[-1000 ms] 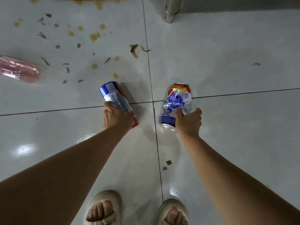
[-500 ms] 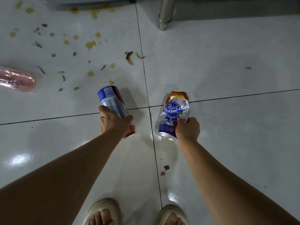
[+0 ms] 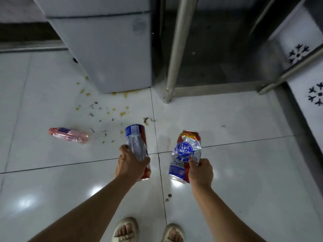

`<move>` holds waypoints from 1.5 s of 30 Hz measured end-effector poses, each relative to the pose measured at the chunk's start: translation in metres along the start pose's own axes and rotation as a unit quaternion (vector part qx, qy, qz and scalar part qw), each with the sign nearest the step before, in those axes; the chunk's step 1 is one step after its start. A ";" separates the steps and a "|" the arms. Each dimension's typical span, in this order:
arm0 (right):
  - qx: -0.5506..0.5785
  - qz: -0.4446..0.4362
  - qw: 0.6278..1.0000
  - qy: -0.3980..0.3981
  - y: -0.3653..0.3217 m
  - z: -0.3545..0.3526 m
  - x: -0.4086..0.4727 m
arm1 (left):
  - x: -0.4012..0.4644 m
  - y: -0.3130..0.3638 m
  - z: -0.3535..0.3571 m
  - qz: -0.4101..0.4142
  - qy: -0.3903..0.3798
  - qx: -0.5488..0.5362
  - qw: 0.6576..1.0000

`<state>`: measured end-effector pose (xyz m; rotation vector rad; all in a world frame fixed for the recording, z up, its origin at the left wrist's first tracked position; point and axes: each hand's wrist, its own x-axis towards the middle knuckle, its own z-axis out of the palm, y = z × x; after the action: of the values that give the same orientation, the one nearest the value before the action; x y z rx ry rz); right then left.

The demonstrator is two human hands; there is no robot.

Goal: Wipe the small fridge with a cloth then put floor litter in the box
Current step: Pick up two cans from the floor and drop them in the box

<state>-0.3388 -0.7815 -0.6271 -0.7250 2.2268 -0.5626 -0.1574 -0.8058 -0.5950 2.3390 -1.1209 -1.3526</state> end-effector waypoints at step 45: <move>0.281 0.063 0.930 0.230 -0.001 -0.421 -0.554 | -0.558 0.049 -0.241 0.319 -0.183 0.080 0.926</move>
<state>-0.3261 -0.3528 -0.0792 -0.1536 2.3174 -1.3420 -0.1469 -0.4892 -0.0739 1.5824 -1.9450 -1.4857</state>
